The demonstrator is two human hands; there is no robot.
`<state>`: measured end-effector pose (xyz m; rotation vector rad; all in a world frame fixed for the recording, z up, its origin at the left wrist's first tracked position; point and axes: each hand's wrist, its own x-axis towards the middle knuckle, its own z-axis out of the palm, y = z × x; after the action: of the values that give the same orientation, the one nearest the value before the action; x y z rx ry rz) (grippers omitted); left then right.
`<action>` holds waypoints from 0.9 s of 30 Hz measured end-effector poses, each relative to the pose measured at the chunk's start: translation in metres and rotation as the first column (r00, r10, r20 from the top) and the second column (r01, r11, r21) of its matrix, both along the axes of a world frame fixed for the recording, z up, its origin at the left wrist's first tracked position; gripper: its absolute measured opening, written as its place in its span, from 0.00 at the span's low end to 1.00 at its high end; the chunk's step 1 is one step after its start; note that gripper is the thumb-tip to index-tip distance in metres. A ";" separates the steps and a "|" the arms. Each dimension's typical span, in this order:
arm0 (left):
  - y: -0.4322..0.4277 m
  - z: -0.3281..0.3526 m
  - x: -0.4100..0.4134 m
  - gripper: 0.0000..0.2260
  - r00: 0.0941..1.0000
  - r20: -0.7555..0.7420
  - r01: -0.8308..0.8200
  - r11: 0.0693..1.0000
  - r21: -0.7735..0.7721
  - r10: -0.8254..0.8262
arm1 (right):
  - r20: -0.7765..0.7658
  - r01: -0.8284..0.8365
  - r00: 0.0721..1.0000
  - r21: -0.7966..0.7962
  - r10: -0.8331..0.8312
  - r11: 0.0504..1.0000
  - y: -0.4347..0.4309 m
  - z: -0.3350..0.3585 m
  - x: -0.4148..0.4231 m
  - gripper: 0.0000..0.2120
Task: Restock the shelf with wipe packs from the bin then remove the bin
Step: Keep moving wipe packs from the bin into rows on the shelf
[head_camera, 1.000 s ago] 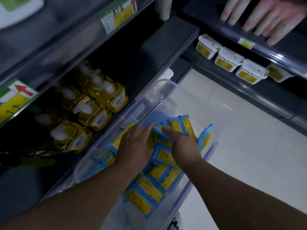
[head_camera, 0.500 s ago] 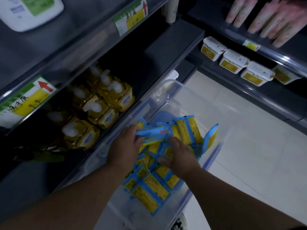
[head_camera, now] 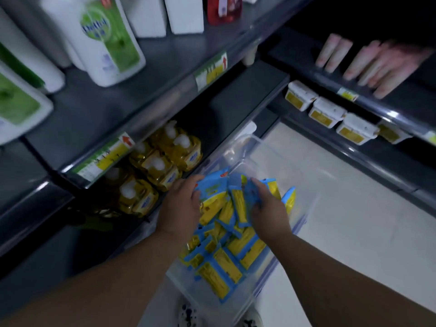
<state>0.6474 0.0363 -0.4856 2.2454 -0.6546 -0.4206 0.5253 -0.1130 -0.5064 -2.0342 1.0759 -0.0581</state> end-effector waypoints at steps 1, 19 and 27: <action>0.001 0.013 0.001 0.15 1.000 0.021 -0.007 1.000 0.002 0.007 | 0.067 0.051 0.996 0.033 -0.053 0.998 0.002 0.014 0.002 0.30; 0.113 0.243 -0.079 0.13 0.865 0.183 -0.415 0.872 -0.262 0.467 | 0.428 -0.243 0.869 0.807 -0.248 0.539 0.072 0.269 -0.020 0.12; 0.194 0.347 -0.119 0.13 0.709 0.245 -0.556 0.737 -0.384 0.662 | 0.558 -0.515 0.824 0.665 0.098 0.540 0.148 0.358 -0.016 0.29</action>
<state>0.5284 0.2303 -0.1386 2.1125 -0.0836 0.4255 0.5095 0.0349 -0.1479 -1.2261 0.2759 0.1158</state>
